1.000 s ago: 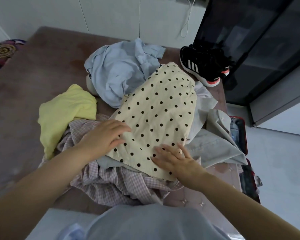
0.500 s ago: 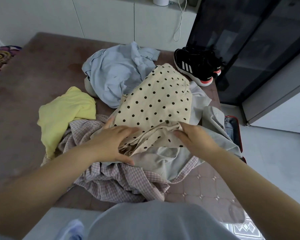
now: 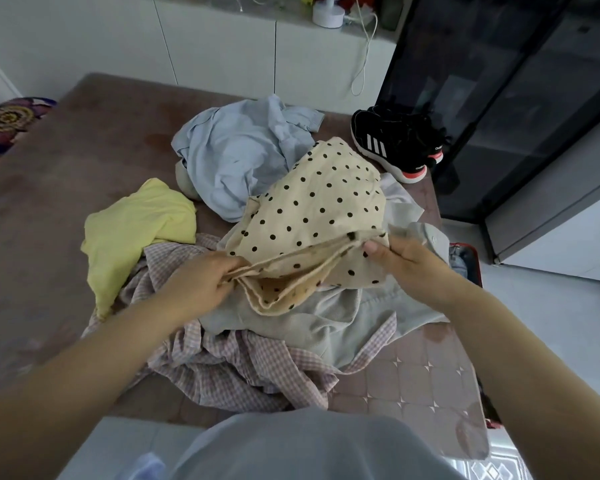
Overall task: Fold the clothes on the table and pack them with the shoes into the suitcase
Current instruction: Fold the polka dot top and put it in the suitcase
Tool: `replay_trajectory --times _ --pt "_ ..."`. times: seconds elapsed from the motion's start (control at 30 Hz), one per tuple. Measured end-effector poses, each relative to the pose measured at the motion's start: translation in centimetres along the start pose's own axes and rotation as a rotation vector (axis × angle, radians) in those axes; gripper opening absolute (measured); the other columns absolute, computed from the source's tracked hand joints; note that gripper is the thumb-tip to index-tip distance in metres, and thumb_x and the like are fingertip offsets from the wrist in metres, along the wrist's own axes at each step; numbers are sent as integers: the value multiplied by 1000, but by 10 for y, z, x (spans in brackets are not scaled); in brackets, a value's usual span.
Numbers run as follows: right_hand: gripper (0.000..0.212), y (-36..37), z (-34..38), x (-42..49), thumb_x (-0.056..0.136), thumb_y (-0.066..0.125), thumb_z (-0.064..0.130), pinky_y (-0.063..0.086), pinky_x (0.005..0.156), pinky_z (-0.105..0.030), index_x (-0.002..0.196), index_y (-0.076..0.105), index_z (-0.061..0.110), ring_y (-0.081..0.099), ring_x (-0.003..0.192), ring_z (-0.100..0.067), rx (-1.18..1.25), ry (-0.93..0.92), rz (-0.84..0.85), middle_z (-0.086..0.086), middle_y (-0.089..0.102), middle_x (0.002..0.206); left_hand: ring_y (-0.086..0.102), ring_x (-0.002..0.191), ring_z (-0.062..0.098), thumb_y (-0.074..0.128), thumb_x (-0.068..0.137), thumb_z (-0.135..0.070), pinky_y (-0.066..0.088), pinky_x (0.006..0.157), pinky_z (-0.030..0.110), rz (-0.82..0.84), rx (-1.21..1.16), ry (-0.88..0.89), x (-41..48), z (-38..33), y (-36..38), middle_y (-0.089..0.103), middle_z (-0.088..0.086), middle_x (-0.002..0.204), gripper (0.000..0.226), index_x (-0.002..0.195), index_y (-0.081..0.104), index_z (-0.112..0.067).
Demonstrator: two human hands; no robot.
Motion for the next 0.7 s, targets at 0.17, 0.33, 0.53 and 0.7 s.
replay_trajectory --times 0.17,0.33,0.53,0.7 --pt "28 7 -19 -17 87 47 33 48 78 -10 97 68 17 66 93 -1 127 107 221 13 73 96 63 84 3 62 85 -6 49 72 20 345 -223 16 14 6 -23 70 -15 83 18 85 70 -22" --pt "34 -46 -16 15 91 44 39 55 79 -24 104 65 14 70 90 -16 219 103 -11 -2 73 99 54 67 -11 62 86 -12 38 60 5 328 -118 39 81 -12 -68 63 -28 75 30 76 61 -40" --pt "23 -121 -22 86 99 42 30 55 59 -14 93 62 20 67 79 -12 106 140 -301 1 68 88 52 70 -2 63 85 -36 37 60 12 -11 -399 -153 201 -14 -93 59 -13 79 11 89 59 -26" --pt "34 -170 -54 150 97 44 34 52 58 -24 77 56 9 56 62 -21 -92 297 -468 -3 56 64 48 70 9 67 84 -28 34 55 17 -233 -472 -292 287 -8 -85 54 0 92 24 104 58 -18"
Point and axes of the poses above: each hand's wrist, its own x-axis towards the middle knuckle, its own y-axis out of the palm, z = x × y, the point moved 9 cm from there along x, towards the middle knuckle
